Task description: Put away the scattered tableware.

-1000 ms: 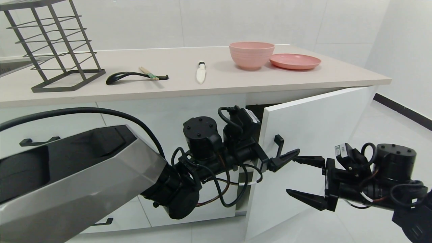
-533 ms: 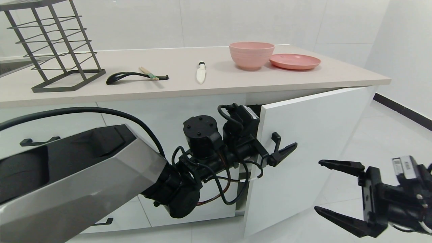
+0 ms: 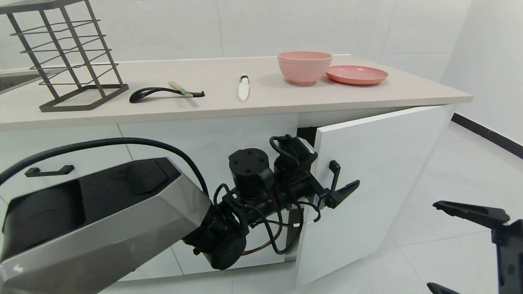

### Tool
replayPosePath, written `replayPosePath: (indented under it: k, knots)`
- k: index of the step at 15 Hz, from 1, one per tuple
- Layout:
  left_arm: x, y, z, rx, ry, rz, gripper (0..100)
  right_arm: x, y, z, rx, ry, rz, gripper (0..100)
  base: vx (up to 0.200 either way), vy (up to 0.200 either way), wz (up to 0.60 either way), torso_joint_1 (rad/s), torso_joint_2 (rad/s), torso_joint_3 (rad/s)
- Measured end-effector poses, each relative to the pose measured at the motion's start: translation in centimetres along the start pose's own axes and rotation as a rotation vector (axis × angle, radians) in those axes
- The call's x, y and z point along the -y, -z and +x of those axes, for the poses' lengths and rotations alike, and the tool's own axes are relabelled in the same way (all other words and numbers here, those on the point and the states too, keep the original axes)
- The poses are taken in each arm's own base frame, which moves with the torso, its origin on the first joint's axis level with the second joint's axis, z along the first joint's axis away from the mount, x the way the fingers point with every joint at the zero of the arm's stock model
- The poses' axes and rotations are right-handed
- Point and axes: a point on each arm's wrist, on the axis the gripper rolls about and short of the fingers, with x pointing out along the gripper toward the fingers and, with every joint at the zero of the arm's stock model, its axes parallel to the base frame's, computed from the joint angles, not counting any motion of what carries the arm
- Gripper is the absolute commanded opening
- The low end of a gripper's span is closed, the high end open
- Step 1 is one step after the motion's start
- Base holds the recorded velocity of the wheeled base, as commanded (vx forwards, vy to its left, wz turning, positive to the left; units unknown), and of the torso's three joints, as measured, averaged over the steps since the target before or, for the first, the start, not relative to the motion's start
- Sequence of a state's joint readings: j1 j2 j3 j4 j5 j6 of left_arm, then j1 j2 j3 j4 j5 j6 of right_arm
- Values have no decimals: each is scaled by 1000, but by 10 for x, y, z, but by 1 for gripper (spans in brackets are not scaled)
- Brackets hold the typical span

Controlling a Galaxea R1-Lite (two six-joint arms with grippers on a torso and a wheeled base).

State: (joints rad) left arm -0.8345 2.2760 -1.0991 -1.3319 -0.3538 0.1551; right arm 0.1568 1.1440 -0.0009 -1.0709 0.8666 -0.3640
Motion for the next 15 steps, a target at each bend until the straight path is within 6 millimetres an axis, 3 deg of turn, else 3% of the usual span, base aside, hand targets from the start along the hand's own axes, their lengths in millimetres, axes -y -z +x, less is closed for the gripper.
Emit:
replayPosePath:
  k: [3, 7, 9, 15]
  knots:
    - [18, 2, 6, 5, 41, -9, 100, -11, -12, -12, 50, 19, -59, 100, 0, 0, 0, 0, 0, 0]
    - [47, 5, 14, 7, 110, -24, 100, -8, -56, -27, 219, 128, -291, 100, 0, 0, 0, 0, 0, 0]
    - [62, 6, 17, 13, 143, -29, 100, -7, -67, -32, 248, 165, -345, 100, 0, 0, 0, 0, 0, 0]
    - [124, 2, 28, 30, 286, -58, 100, 1, -107, -38, 338, 214, -466, 100, 0, 0, 0, 0, 0, 0]
